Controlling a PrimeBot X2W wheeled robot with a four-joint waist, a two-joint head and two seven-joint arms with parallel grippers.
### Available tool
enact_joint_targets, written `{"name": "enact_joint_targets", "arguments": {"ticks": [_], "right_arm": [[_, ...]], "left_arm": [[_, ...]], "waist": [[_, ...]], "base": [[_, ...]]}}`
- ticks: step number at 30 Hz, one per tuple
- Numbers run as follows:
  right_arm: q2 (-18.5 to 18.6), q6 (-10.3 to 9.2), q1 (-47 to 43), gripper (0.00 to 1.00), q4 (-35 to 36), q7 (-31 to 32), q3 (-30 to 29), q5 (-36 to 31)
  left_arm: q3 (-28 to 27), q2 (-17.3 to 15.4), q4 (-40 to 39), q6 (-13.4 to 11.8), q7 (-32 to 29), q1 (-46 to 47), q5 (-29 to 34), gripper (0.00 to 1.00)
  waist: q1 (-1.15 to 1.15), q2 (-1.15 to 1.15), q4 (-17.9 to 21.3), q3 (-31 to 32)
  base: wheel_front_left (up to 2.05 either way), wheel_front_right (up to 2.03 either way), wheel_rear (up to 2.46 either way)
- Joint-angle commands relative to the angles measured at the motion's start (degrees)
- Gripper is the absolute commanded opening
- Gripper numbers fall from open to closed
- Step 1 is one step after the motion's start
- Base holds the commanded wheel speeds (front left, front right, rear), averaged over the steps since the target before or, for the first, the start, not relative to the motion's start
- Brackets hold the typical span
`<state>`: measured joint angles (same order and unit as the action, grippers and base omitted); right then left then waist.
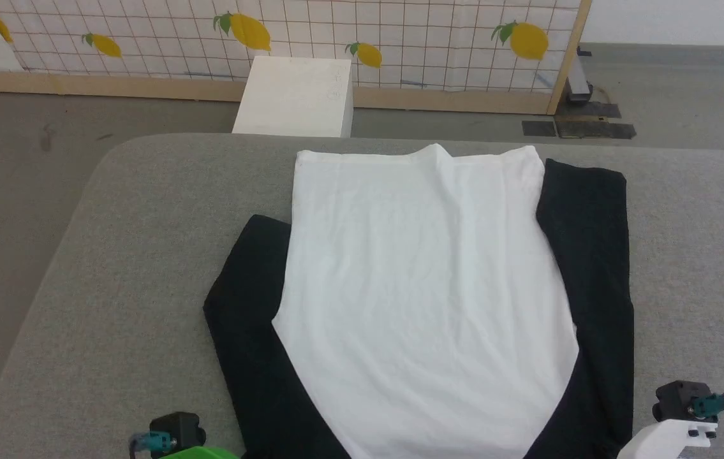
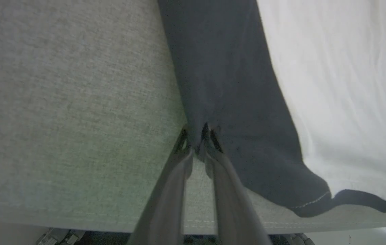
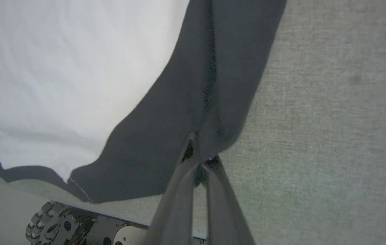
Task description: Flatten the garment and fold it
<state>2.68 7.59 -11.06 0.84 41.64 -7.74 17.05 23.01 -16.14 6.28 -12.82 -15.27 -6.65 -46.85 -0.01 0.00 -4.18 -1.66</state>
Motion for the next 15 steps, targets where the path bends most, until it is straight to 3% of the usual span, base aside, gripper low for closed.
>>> {"name": "enact_joint_targets", "arguments": {"ticks": [1,2,10,15], "right_arm": [[0.2,-0.10,1.2,0.72,-0.5,-1.2,-0.2,0.2],[0.2,-0.10,1.4,1.00,-0.8,-1.8,-0.3,0.2],[0.2,-0.10,1.1,1.00,3.9,-3.3,-6.5,4.5],[0.2,-0.10,5.6,1.00,7.3,-6.9,-12.4,5.9]], "left_arm": [[-0.6,-0.2,0.1,0.2,0.4,1.2,-0.4,1.00],[-0.8,-0.3,-0.2,0.0,0.2,1.3,-0.7,1.00],[-5.4,-3.8,-7.4,-3.8,0.2,0.9,-0.6,1.00],[-10.3,-4.8,-12.8,-4.4,8.4,2.6,2.0,1.00]], "waist": [[0.01,0.00,0.1,0.0],[0.01,0.00,0.1,0.1],[0.01,0.00,0.5,0.7],[0.01,0.00,1.5,-0.3]], "base": [[0.00,0.00,0.00],[0.00,0.00,0.00],[0.00,0.00,0.00],[0.00,0.00,0.00]]}}
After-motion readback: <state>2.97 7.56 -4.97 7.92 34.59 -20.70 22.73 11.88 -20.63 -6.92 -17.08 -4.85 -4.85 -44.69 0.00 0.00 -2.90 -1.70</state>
